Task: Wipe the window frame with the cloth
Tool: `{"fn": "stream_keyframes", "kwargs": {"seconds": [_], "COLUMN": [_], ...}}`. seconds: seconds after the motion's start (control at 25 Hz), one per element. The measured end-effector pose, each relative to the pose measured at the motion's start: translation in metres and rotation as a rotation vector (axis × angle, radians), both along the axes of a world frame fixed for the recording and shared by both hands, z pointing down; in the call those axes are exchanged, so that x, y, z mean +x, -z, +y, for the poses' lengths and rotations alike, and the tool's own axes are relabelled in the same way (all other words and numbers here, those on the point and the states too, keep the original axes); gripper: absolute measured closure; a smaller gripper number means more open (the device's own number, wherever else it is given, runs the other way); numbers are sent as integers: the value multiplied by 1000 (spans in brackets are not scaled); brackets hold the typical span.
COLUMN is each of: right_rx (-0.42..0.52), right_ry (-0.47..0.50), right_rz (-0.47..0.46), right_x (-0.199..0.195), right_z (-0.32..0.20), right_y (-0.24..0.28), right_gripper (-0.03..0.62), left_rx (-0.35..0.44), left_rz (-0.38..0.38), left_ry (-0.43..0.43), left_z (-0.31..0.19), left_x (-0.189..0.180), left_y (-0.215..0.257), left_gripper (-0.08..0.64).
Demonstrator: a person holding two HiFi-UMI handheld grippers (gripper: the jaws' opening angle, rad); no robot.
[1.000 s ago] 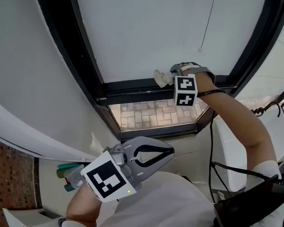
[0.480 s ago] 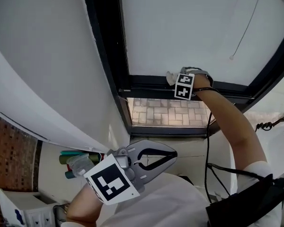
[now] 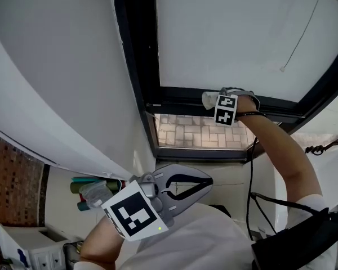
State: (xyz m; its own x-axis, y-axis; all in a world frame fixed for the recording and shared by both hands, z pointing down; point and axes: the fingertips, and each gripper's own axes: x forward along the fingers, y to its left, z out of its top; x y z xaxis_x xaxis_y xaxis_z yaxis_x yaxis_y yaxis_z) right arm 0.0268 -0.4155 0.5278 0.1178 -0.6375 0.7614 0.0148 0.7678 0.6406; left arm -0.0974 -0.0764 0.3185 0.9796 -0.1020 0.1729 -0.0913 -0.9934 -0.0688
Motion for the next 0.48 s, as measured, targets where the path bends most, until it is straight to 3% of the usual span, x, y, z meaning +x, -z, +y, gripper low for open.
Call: {"fn": "stream_keyframes", "kwargs": {"seconds": [0.2, 0.48], "right_rx": [21, 90], "right_ry": [66, 160], "right_rz": [-64, -105], "right_x": [-42, -121], "right_z": [24, 2], "right_y": [27, 60], "right_gripper": [525, 525], "left_rx": [7, 5], "left_rz": [12, -4], "left_ry": [-13, -3], "left_z": [0, 4], "left_x": [-2, -5], "left_y": [2, 2], "left_gripper": [537, 537]}}
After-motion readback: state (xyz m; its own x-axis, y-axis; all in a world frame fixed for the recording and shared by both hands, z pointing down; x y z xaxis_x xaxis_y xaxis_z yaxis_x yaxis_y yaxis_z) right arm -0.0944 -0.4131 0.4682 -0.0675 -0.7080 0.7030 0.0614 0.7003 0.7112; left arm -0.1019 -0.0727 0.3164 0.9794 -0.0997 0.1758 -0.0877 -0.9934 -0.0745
